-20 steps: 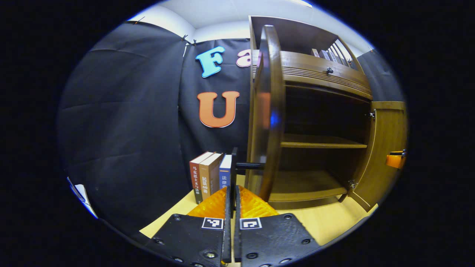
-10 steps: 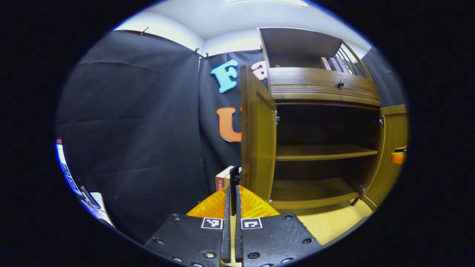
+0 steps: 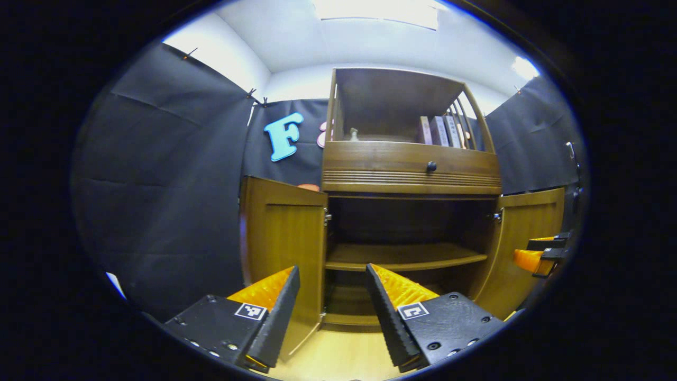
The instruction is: Open the right door of the double-door shoe cabinet with the right hand, and open the left door with the left hand.
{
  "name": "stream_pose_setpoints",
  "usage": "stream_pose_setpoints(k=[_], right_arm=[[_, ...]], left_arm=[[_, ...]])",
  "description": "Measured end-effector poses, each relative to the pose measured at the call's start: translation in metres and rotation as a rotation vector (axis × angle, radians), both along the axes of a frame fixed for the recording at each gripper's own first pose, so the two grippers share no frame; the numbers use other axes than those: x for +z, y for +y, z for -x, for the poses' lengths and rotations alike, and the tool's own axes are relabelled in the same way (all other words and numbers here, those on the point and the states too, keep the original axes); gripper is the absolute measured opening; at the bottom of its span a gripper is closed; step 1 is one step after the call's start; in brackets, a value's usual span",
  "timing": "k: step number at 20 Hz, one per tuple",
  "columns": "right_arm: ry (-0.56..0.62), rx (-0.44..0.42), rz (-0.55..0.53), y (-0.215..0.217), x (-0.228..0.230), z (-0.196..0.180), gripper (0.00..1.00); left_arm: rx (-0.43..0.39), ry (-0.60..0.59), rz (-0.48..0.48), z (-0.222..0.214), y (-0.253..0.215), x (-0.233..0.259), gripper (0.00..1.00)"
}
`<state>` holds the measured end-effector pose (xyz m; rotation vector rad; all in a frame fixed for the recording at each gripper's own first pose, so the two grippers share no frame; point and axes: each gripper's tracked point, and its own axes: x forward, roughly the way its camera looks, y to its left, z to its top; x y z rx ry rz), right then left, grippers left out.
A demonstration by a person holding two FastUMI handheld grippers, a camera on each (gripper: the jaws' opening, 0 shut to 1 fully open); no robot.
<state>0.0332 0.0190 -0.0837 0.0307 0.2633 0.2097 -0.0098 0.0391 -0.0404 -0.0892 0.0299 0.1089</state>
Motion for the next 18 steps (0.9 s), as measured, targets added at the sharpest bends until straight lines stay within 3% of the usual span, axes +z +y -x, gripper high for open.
stream_pose_setpoints(k=[1,2,3,6,7,8,12,15,16,18], right_arm=[[-0.009,-0.009,-0.005,-0.002,0.004,0.001,0.87],[-0.019,-0.019,-0.010,-0.006,0.010,0.003,0.87],[-0.024,-0.027,-0.014,-0.009,0.013,0.004,0.87],[-0.046,-0.052,-0.021,-0.022,0.024,0.012,0.89],[-0.055,-0.061,-0.024,-0.024,0.027,0.014,0.89],[-0.060,-0.069,-0.026,-0.026,0.029,0.016,0.92],[-0.063,-0.073,-0.020,-0.030,0.029,0.023,0.91],[-0.051,-0.045,-0.033,-0.027,0.027,0.032,0.92],[-0.056,-0.045,-0.033,-0.028,0.028,0.033,0.91],[-0.073,-0.057,-0.025,-0.032,0.033,0.034,0.91]], left_arm=[[-0.013,-0.007,0.008,-0.003,-0.005,0.003,0.90],[-0.019,-0.016,0.017,-0.004,-0.011,0.007,0.83],[-0.024,-0.022,0.027,-0.006,-0.015,0.010,0.96],[-0.036,-0.025,0.057,-0.009,-0.036,0.014,1.00],[-0.044,-0.026,0.049,-0.010,-0.044,0.014,1.00],[-0.047,-0.020,0.038,-0.009,-0.050,0.012,0.84],[-0.100,-0.013,0.035,-0.006,-0.079,0.016,1.00],[-0.122,-0.014,0.040,-0.002,-0.087,0.025,1.00],[-0.123,-0.014,0.039,-0.001,-0.088,0.027,0.95],[-0.124,-0.014,0.039,-0.001,-0.087,0.031,1.00]])
